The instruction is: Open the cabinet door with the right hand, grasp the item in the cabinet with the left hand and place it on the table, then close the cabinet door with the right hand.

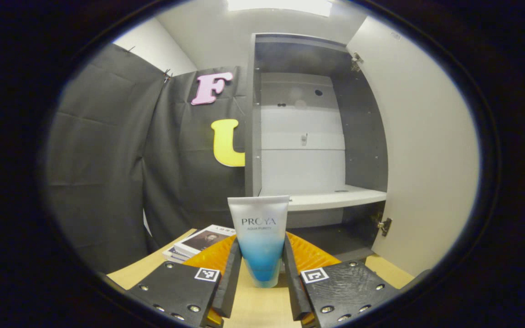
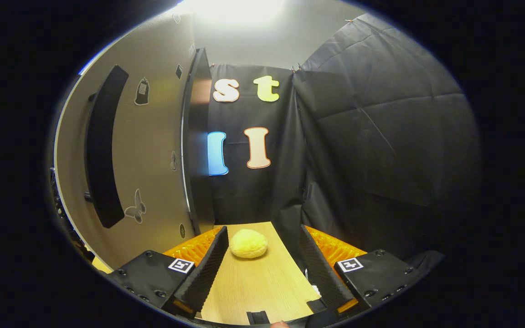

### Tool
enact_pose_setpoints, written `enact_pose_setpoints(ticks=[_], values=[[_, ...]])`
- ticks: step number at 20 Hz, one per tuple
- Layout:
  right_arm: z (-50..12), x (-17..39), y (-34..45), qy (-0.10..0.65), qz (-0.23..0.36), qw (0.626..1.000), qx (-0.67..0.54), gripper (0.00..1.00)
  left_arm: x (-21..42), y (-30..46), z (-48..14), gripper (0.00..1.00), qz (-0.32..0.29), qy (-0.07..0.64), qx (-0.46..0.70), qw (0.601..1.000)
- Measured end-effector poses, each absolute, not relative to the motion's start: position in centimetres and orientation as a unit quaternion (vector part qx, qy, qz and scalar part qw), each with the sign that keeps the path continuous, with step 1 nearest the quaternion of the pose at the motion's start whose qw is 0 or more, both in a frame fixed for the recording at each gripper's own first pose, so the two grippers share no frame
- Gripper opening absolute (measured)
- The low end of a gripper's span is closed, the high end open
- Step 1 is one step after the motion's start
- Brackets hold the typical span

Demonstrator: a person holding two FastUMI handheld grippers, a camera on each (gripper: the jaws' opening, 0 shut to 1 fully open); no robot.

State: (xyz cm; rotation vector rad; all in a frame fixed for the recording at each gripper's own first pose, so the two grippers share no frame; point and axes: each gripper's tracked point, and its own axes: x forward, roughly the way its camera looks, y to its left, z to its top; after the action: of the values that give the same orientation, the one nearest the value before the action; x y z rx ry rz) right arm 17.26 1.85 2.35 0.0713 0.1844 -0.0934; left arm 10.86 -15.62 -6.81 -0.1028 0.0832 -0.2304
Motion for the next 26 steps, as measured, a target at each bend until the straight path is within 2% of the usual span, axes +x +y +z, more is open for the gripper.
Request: enact_pose_setpoints(ticks=[5,6,10,12,13,14,15,19,20,21,22,23,24,26], values=[[1.7,16.5,2.2,0.090,-0.048,0.994,0.038,0.98,7.6,-13.0,-11.7,0.53,-0.109,0.054,-0.053,0.991],[1.5,16.4,2.2,0.091,-0.049,0.994,0.036,0.98,7.0,-12.7,-12.8,0.50,-0.108,0.059,-0.054,0.991],[0.9,16.0,2.9,0.095,-0.048,0.994,0.029,0.98,5.1,-11.9,-17.1,0.53,-0.103,0.074,-0.061,0.990],[0.8,15.7,2.9,0.093,-0.051,0.994,0.022,0.98,4.5,-11.8,-19.2,0.47,-0.101,0.081,-0.060,0.990],[0.8,15.6,3.1,0.092,-0.051,0.994,0.020,0.98,4.2,-11.7,-20.3,0.50,-0.099,0.087,-0.059,0.990],[0.7,15.6,3.2,0.092,-0.050,0.994,0.020,0.98,3.9,-11.6,-21.5,0.47,-0.098,0.092,-0.059,0.989],[0.6,15.5,3.4,0.094,-0.049,0.994,0.019,0.93,3.7,-11.6,-22.6,0.48,-0.095,0.099,-0.059,0.989],[0.0,15.4,4.0,0.105,-0.044,0.994,0.008,0.93,2.5,-11.2,-26.6,0.50,-0.082,0.119,-0.053,0.988],[-0.1,15.6,4.2,0.108,-0.041,0.993,0.006,0.93,2.2,-11.3,-27.8,0.47,-0.079,0.128,-0.054,0.987],[-0.2,15.6,4.5,0.110,-0.038,0.993,0.006,0.98,1.9,-11.3,-28.8,0.47,-0.077,0.134,-0.054,0.987],[-0.1,15.8,4.7,0.110,-0.035,0.993,0.006,0.93,1.8,-11.2,-29.5,0.47,-0.074,0.136,-0.053,0.986],[-0.2,15.8,4.9,0.110,-0.032,0.993,0.005,0.98,1.5,-11.2,-30.0,0.47,-0.072,0.138,-0.053,0.986],[-0.1,16.0,5.2,0.110,-0.031,0.993,0.003,1.00,1.3,-11.3,-30.5,0.54,-0.070,0.139,-0.055,0.986],[0.0,16.4,5.5,0.112,-0.028,0.993,-0.002,0.99,1.1,-11.6,-31.4,0.54,-0.068,0.144,-0.061,0.985]])
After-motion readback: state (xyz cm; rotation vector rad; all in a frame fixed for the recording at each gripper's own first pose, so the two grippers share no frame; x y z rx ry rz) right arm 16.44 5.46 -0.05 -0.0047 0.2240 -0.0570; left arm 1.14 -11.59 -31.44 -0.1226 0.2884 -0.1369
